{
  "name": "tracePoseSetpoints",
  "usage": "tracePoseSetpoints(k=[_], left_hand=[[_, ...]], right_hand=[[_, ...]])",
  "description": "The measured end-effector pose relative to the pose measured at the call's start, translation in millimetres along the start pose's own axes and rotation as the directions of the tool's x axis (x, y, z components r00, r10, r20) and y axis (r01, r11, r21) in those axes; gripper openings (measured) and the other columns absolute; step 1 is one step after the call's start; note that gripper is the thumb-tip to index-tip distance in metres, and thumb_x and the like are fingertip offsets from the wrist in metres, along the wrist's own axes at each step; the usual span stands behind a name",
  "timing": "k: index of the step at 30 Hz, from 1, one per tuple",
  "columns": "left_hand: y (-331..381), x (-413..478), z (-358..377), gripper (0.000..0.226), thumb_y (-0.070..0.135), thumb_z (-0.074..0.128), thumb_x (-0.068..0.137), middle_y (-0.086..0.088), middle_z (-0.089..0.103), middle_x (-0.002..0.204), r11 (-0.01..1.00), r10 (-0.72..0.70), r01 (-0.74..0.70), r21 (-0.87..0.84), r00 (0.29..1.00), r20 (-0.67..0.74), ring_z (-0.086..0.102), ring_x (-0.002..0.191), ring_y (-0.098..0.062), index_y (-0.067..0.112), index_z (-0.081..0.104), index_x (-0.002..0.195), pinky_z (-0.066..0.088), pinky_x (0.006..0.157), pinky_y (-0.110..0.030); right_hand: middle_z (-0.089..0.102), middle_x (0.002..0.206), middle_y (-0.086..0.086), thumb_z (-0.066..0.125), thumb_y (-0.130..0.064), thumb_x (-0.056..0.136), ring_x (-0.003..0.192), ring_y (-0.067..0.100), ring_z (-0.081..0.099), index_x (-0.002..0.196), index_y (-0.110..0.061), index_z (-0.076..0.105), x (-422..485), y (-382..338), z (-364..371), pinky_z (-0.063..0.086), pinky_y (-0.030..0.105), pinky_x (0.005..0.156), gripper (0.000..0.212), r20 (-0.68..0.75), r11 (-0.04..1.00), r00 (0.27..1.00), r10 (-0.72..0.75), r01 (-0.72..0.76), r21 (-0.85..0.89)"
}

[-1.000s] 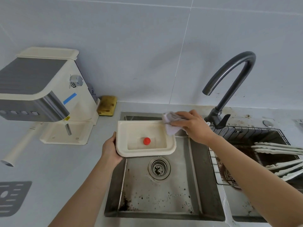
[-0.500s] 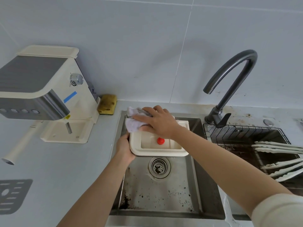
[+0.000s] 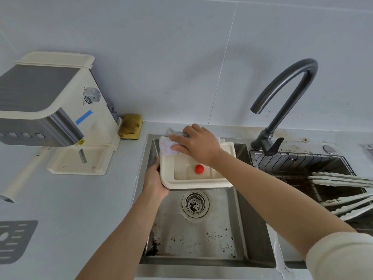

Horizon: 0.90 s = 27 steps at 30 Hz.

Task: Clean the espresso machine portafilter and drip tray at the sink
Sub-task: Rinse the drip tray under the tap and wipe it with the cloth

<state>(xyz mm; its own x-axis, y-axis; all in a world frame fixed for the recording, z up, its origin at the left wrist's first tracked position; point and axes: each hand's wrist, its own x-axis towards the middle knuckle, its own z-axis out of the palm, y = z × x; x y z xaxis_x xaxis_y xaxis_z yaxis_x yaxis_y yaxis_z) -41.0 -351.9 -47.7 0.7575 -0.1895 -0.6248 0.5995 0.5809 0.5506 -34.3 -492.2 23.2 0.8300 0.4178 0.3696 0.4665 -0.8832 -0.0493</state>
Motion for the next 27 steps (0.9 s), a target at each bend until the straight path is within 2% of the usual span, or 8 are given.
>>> tracePoseSetpoints(k=[3,7,10,12,14,17,22,27], left_hand=[[8,3,-6,0.03,0.026,0.038,0.096,-0.009,0.072,0.073,1.0,0.011,-0.01,0.022,0.999,-0.031,0.067,0.07,-0.027,0.015,0.066,0.093,0.055,0.063,-0.038],[19,6,-12,0.029,0.026,0.041,0.095,-0.01,0.069,0.089,0.999,0.041,-0.04,0.031,0.997,-0.065,0.063,0.088,-0.031,0.016,0.068,0.087,0.049,0.088,-0.051],[25,8,-18,0.031,0.026,0.041,0.095,-0.006,0.074,0.077,0.997,0.073,-0.071,0.028,0.995,-0.073,0.064,0.087,-0.03,0.018,0.068,0.083,0.05,0.084,-0.051],[29,9,-23,0.031,0.028,0.041,0.096,-0.002,0.074,0.07,0.997,0.079,-0.078,0.012,0.994,-0.074,0.065,0.085,-0.028,0.02,0.068,0.083,0.05,0.083,-0.05],[31,10,-24,0.03,0.029,0.041,0.096,-0.001,0.074,0.068,0.997,0.077,-0.076,0.015,0.995,-0.07,0.065,0.084,-0.027,0.02,0.067,0.083,0.05,0.084,-0.05],[30,10,-23,0.031,0.03,0.041,0.096,-0.001,0.074,0.067,0.997,0.074,-0.073,0.031,0.995,-0.059,0.066,0.079,-0.026,0.021,0.067,0.082,0.052,0.077,-0.047],[28,9,-19,0.03,0.029,0.042,0.096,-0.004,0.074,0.073,0.996,0.083,-0.08,0.04,0.994,-0.075,0.065,0.087,-0.03,0.019,0.069,0.086,0.052,0.079,-0.049],[21,4,-1,0.029,0.029,0.04,0.096,-0.006,0.071,0.083,0.997,0.083,-0.083,0.005,0.993,-0.084,0.064,0.083,-0.026,0.018,0.065,0.087,0.053,0.073,-0.044]], right_hand=[[0.061,0.064,0.016,0.058,-0.037,0.082,0.055,0.03,0.058,0.094,-0.012,0.075,-5,12,-6,0.049,0.03,0.046,0.032,0.014,0.999,1.0,0.027,-0.026,-0.042],[0.059,0.06,0.016,0.074,-0.029,0.071,0.049,0.03,0.055,0.088,-0.01,0.075,-17,27,-10,0.045,0.028,0.04,0.026,0.021,0.993,0.998,0.061,-0.058,-0.1],[0.06,0.061,0.016,0.079,-0.029,0.068,0.05,0.03,0.056,0.087,-0.01,0.075,-26,39,-13,0.045,0.027,0.04,0.028,0.055,0.986,0.994,0.094,-0.085,-0.141],[0.061,0.076,0.021,0.069,-0.032,0.079,0.065,0.034,0.059,0.103,-0.01,0.071,-32,47,-14,0.048,0.034,0.051,0.032,0.109,0.977,0.981,0.159,-0.14,-0.161],[0.058,0.097,0.023,0.048,-0.04,0.092,0.087,0.036,0.055,0.123,-0.014,0.059,-38,51,-14,0.043,0.04,0.067,0.041,0.165,0.967,0.959,0.231,-0.207,-0.151],[0.054,0.107,0.015,0.034,-0.047,0.096,0.097,0.029,0.049,0.128,-0.022,0.053,-42,49,-15,0.035,0.033,0.07,0.045,0.205,0.944,0.931,0.302,-0.263,-0.197],[0.054,0.093,0.007,0.044,-0.049,0.09,0.09,0.024,0.052,0.115,-0.028,0.063,-36,31,-23,0.032,0.027,0.065,0.037,0.112,0.876,0.872,0.477,-0.482,0.019],[0.044,0.083,-0.003,0.042,-0.051,0.089,0.082,0.018,0.047,0.103,-0.025,0.063,-25,1,-20,0.032,0.028,0.065,0.037,0.234,0.865,0.86,0.454,-0.488,0.115]])
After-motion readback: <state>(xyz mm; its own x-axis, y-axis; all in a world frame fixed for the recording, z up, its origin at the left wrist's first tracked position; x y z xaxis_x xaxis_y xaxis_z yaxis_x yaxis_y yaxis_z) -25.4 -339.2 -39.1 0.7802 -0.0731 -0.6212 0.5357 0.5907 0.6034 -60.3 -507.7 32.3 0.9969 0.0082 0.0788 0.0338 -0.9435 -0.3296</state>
